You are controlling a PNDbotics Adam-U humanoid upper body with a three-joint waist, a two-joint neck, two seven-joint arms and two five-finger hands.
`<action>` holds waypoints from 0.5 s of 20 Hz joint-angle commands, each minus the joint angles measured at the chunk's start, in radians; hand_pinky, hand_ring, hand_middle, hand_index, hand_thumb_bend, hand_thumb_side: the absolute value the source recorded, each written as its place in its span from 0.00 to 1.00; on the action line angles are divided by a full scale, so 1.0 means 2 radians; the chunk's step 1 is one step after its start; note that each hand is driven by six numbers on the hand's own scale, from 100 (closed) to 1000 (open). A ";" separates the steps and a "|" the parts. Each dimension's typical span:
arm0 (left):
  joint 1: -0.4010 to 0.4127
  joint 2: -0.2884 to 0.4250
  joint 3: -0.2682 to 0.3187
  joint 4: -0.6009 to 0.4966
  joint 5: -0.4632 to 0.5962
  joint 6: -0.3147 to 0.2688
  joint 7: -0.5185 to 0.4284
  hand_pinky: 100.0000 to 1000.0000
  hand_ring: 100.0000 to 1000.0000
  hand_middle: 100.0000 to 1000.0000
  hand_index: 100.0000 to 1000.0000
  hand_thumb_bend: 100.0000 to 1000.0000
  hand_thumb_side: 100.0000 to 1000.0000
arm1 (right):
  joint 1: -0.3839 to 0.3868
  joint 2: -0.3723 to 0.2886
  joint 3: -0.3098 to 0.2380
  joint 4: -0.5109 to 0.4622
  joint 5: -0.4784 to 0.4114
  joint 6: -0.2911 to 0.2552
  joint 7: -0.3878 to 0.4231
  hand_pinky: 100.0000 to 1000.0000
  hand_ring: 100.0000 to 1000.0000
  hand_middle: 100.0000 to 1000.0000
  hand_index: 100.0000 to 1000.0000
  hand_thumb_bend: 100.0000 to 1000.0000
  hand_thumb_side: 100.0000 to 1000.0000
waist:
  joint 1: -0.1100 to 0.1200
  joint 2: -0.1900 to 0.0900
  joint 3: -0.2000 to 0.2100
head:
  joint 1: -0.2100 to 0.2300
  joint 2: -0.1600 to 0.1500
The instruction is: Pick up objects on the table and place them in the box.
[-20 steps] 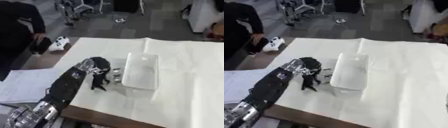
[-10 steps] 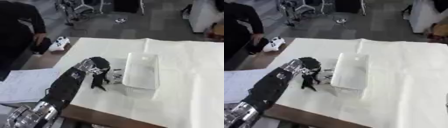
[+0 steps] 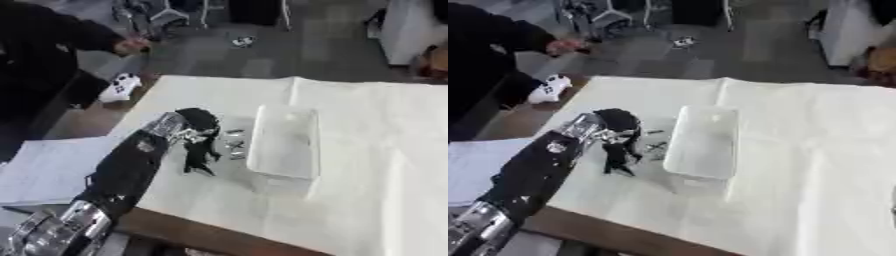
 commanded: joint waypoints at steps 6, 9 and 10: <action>-0.023 0.041 -0.012 -0.048 0.040 0.003 -0.025 0.00 0.00 0.00 0.05 0.00 0.47 | -0.004 -0.010 -0.001 -0.007 0.003 0.001 0.000 0.41 0.48 0.56 0.85 0.02 1.00 | 0.002 -0.012 0.004 | -0.005 -0.002; -0.029 0.050 -0.018 -0.058 0.043 0.002 -0.037 0.00 0.00 0.00 0.05 0.00 0.46 | -0.002 -0.012 -0.001 -0.007 0.003 0.001 0.000 0.41 0.48 0.56 0.85 0.02 1.00 | 0.004 -0.013 0.005 | -0.004 -0.002; -0.031 0.053 -0.019 -0.060 0.044 0.001 -0.040 0.00 0.00 0.00 0.05 0.00 0.45 | -0.002 -0.012 -0.001 -0.007 0.003 0.001 0.000 0.41 0.48 0.56 0.85 0.02 1.00 | 0.004 -0.013 0.006 | -0.004 -0.001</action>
